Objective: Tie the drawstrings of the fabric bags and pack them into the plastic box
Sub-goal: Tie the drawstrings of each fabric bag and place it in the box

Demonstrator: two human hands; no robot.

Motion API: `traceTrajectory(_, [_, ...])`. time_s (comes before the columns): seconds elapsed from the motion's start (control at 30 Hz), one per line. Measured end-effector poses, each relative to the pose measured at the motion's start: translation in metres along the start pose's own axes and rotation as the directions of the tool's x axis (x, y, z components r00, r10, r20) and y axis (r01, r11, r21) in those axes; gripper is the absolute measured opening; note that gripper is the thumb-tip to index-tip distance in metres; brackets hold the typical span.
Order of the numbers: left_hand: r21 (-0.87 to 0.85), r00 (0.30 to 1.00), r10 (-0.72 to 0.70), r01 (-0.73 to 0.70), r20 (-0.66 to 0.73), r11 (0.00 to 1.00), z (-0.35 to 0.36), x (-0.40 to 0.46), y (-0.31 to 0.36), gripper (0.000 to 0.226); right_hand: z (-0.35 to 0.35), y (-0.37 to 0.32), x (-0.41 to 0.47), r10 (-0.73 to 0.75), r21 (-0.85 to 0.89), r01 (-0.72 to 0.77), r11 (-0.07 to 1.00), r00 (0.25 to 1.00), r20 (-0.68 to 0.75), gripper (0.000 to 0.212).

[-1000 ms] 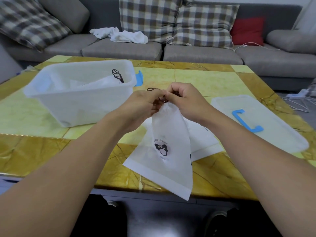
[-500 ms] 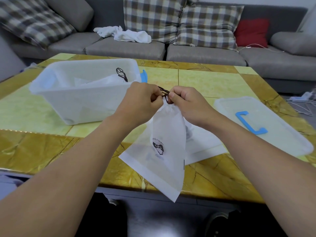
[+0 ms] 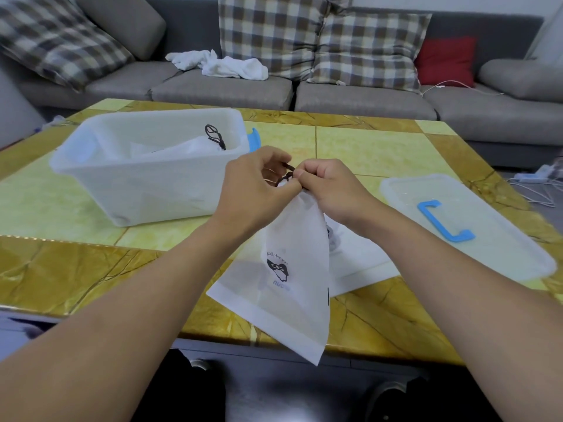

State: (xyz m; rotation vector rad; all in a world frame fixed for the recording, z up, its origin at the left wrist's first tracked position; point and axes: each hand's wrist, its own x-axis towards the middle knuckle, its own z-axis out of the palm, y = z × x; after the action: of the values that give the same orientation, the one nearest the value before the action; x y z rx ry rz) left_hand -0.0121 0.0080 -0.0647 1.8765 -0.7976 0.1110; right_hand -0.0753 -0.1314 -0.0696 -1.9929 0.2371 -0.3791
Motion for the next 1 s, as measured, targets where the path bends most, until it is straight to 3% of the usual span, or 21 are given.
traceTrajectory(0.1, [-0.002, 0.999, 0.022, -0.022, 0.043, 1.000, 0.000, -0.001, 0.001, 0.024, 0.001, 0.000, 0.000, -0.021, 0.050, 0.021, 0.999, 1.000, 0.015, 0.032])
traceTrajectory(0.27, [-0.114, 0.985, -0.010, 0.030, 0.174, 0.993, -0.002, 0.002, -0.008, 0.022, -0.003, 0.002, -0.002, -0.073, -0.037, 0.074, 0.997, 0.997, 0.017, 0.028])
traceTrajectory(0.4, [-0.157, 0.987, -0.020, 0.045, 0.158, 0.987, -0.001, 0.004, -0.012, 0.015, -0.009, 0.001, -0.004, -0.123, -0.102, 0.123, 0.987, 0.992, 0.001, 0.028])
traceTrajectory(0.53, [-0.240, 0.971, -0.126, 0.174, 0.201, 0.955, -0.001, 0.007, -0.010, 0.011, -0.016, -0.001, -0.003, -0.168, -0.143, 0.164, 0.976, 0.986, -0.016, 0.024])
traceTrajectory(0.67, [-0.310, 0.879, -0.281, 0.410, 0.385, 0.858, -0.011, 0.013, -0.005, 0.011, -0.023, 0.002, -0.003, -0.179, -0.152, 0.175, 0.973, 0.984, -0.013, 0.019])
traceTrajectory(0.77, [-0.390, 0.787, -0.329, 0.563, 0.521, 0.729, -0.017, 0.014, -0.002, 0.013, -0.026, 0.002, -0.003, -0.191, -0.106, 0.190, 0.976, 0.982, 0.003, 0.015])
traceTrajectory(0.93, [-0.518, 0.698, -0.342, 0.704, 0.629, 0.485, -0.014, 0.012, -0.001, 0.016, -0.028, 0.005, -0.001, -0.200, -0.063, 0.202, 0.977, 0.979, 0.032, 0.012])
traceTrajectory(1.0, [-0.508, 0.695, -0.345, 0.706, 0.631, 0.494, -0.009, 0.011, 0.000, 0.014, -0.027, 0.006, 0.001, -0.210, -0.091, 0.213, 0.973, 0.977, 0.037, 0.010])
